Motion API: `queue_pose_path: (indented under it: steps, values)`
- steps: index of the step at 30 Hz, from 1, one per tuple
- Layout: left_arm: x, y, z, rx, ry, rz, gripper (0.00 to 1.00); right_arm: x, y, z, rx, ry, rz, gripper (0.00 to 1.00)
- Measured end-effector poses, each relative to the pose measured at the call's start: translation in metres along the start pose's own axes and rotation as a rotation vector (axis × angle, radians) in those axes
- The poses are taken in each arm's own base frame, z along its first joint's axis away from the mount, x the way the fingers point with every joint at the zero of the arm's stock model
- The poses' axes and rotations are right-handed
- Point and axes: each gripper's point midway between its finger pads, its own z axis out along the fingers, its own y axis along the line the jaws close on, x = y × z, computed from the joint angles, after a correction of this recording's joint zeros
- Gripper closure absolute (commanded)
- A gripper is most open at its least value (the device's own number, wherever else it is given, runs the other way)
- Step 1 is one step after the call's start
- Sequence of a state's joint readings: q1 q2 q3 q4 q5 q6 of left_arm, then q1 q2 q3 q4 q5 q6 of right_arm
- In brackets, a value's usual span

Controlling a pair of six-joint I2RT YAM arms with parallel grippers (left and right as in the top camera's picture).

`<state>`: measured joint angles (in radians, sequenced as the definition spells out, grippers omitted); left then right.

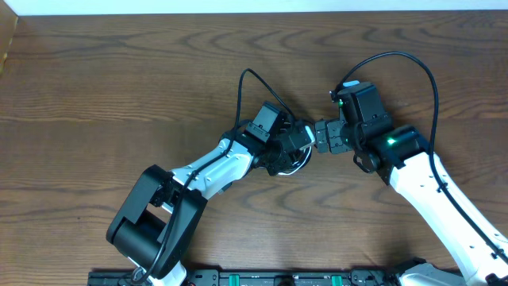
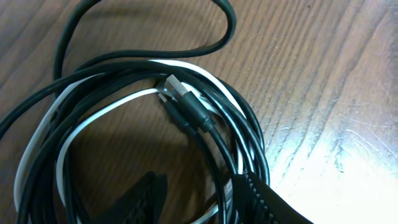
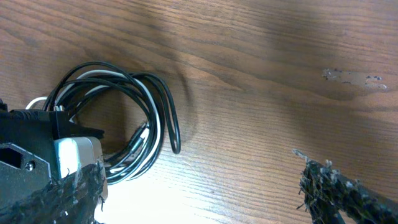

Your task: Untangle cables

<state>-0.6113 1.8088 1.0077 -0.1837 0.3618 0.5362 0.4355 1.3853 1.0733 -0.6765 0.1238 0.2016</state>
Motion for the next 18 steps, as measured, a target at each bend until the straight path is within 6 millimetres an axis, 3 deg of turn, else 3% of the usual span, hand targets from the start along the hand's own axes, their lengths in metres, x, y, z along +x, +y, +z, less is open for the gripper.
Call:
queue_pose_path:
  steps: [6,11,14,18]
  values:
    - [0.004,-0.003,0.002,0.014,0.013,-0.006,0.60,0.001,0.000,0.000,0.001,0.004,-0.001,0.01]
    - [0.017,-0.005,0.016,0.035,0.051,-0.020,0.63,0.001,0.000,0.000,0.001,0.004,0.000,0.01]
    - [0.017,-0.005,0.017,0.040,0.048,-0.021,0.72,0.001,0.000,0.000,0.001,0.004,0.000,0.01]
    - [0.017,-0.006,0.017,0.045,0.048,-0.016,0.91,0.001,0.000,0.000,0.001,0.004,0.000,0.01]
